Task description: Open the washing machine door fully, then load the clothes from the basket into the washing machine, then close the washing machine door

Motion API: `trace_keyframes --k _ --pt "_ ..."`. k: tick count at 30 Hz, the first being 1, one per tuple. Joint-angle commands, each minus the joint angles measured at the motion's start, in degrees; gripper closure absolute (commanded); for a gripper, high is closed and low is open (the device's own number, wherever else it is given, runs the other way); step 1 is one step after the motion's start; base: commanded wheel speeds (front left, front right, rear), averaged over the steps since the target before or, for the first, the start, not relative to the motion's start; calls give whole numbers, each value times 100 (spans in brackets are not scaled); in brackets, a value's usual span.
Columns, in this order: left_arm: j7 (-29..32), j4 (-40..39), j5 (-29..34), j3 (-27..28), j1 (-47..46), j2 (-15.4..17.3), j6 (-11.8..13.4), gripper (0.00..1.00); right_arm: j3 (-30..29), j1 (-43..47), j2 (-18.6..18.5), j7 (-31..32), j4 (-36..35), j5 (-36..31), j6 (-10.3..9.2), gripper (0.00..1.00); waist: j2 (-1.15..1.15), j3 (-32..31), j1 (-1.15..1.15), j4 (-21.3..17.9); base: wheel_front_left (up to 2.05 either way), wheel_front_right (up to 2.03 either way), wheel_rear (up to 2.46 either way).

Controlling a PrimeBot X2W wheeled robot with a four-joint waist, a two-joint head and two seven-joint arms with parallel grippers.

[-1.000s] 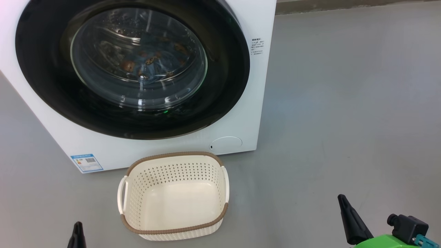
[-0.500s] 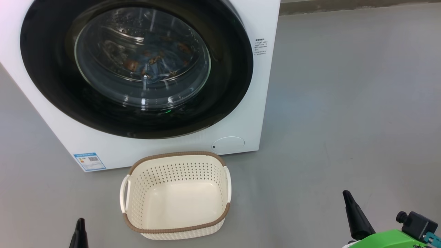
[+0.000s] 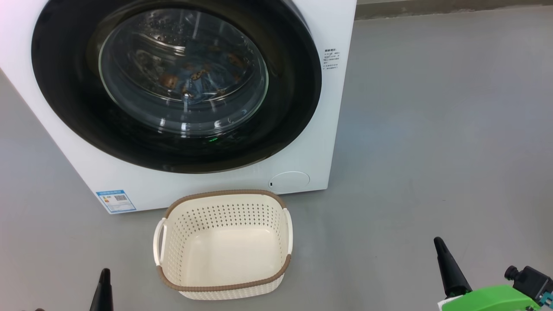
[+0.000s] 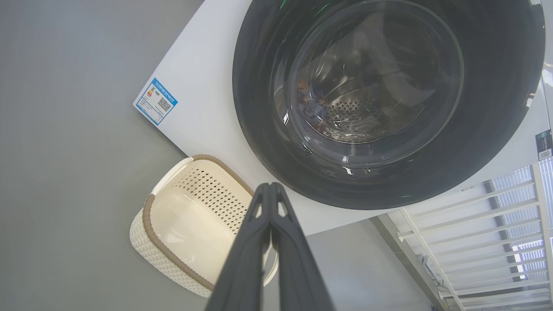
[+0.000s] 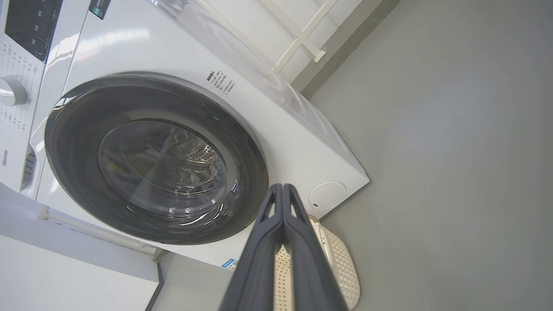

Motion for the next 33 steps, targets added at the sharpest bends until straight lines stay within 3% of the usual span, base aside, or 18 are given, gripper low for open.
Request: trace_keyframes --k 1,33 --pt "51 -124 -182 76 -286 127 -11 100 23 -295 -79 49 -121 206 -18 100 0 -1 0 7 0 0 0" --pt "588 -123 -2172 -25 -525 184 -14 100 -177 -506 -64 589 -46 2426 -27 100 0 -16 0 149 0 0 0"
